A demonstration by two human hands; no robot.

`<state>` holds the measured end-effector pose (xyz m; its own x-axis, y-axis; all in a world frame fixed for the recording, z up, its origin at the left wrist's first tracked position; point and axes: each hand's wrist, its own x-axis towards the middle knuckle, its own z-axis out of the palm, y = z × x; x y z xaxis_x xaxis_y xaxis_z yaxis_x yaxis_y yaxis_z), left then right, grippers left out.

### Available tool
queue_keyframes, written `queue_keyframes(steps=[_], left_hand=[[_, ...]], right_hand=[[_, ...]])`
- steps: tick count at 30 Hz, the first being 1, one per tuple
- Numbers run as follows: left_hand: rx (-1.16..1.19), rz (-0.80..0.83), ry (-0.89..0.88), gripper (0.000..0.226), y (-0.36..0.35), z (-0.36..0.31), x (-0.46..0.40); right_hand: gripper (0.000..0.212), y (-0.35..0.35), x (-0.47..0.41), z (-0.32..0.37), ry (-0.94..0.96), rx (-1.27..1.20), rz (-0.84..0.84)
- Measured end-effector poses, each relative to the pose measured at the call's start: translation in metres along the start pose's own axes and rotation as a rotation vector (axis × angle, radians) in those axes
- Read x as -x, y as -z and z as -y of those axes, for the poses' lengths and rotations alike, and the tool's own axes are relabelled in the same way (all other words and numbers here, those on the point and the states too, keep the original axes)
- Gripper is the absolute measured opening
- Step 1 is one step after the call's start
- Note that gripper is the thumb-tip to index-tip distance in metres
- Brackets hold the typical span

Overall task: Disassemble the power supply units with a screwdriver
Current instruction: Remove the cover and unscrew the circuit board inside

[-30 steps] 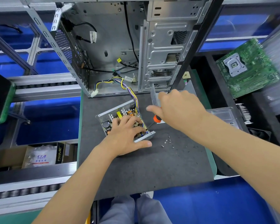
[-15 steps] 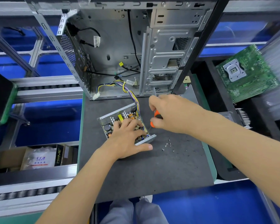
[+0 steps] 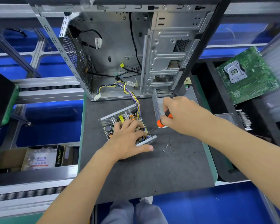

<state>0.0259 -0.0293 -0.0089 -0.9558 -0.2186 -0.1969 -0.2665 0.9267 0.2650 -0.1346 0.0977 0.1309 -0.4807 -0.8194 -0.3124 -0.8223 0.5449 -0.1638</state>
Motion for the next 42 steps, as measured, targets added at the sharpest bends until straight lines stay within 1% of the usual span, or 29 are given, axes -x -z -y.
queue_keyframes(steps=[4,8,11,18,21,23,25,26,27,28,29,31,32,33,34,36,37,38,39,40,41,42], left_hand=[[0.013,-0.006,0.000,0.095,-0.001,0.000,-0.001],[0.019,-0.015,0.003,0.097,-0.001,0.000,-0.001],[0.023,-0.022,0.002,0.096,-0.001,0.000,0.000],[0.042,-0.049,-0.008,0.090,-0.004,0.001,0.000],[0.046,-0.061,-0.011,0.090,-0.004,0.001,0.000],[0.049,-0.068,-0.011,0.090,-0.004,0.001,0.000],[0.046,-0.068,-0.009,0.090,-0.004,0.000,0.000],[0.046,-0.067,-0.007,0.090,-0.005,0.000,0.000],[0.047,-0.066,-0.005,0.090,-0.005,0.000,0.000],[0.049,-0.067,-0.001,0.090,-0.005,0.000,0.000],[0.051,-0.068,0.002,0.090,-0.004,0.001,0.000],[0.051,-0.064,0.005,0.090,-0.004,0.000,0.001],[0.048,-0.062,0.005,0.090,-0.004,0.000,0.001],[0.045,-0.059,0.004,0.091,-0.004,0.000,0.001],[0.043,-0.053,0.004,0.092,-0.003,0.000,0.001],[0.044,-0.039,0.005,0.093,-0.003,-0.001,0.000],[0.046,-0.042,0.007,0.092,-0.003,-0.001,0.000],[0.050,-0.049,0.009,0.090,-0.003,0.000,0.001],[0.054,-0.054,0.009,0.087,-0.003,0.000,0.001],[0.056,-0.058,0.007,0.085,-0.003,0.000,0.001],[0.055,-0.061,0.005,0.084,-0.003,0.000,0.001],[0.053,-0.062,0.003,0.083,-0.003,0.000,0.001]], right_hand=[[0.026,-0.001,0.002,-0.008,-0.017,-0.070,-0.055],[0.023,0.000,0.001,-0.014,-0.017,-0.079,-0.093],[0.023,-0.003,0.002,-0.014,-0.014,-0.094,-0.075],[0.025,-0.011,0.000,-0.014,-0.017,-0.030,-0.065],[0.024,-0.006,-0.002,-0.012,0.033,-0.025,-0.035],[0.032,-0.001,-0.003,-0.007,0.112,-0.095,-0.026],[0.050,0.003,-0.001,0.001,0.109,-0.137,-0.022],[0.051,0.003,0.000,0.003,0.117,-0.037,-0.038],[0.043,0.002,0.000,0.007,0.158,0.174,-0.070],[0.035,0.001,-0.001,0.010,0.198,0.290,-0.103],[0.032,0.000,-0.001,0.011,0.252,0.319,-0.133],[0.029,0.002,-0.002,0.013,0.312,0.201,-0.143],[0.032,0.002,-0.002,0.013,0.338,0.126,-0.124],[0.034,0.001,-0.002,0.014,0.369,0.107,-0.109],[0.037,0.000,-0.002,0.015,0.380,0.144,-0.105],[0.063,0.001,-0.004,0.014,0.367,0.337,-0.104],[0.069,0.002,-0.005,0.015,0.339,0.387,-0.066],[0.061,0.001,-0.005,0.014,0.336,0.365,-0.062],[0.044,0.003,-0.003,0.016,0.337,0.310,-0.055],[0.033,0.003,-0.002,0.015,0.353,0.241,-0.046],[0.036,0.002,-0.001,0.014,0.339,0.211,-0.034],[0.044,0.002,-0.001,0.015,0.281,0.224,-0.034]])
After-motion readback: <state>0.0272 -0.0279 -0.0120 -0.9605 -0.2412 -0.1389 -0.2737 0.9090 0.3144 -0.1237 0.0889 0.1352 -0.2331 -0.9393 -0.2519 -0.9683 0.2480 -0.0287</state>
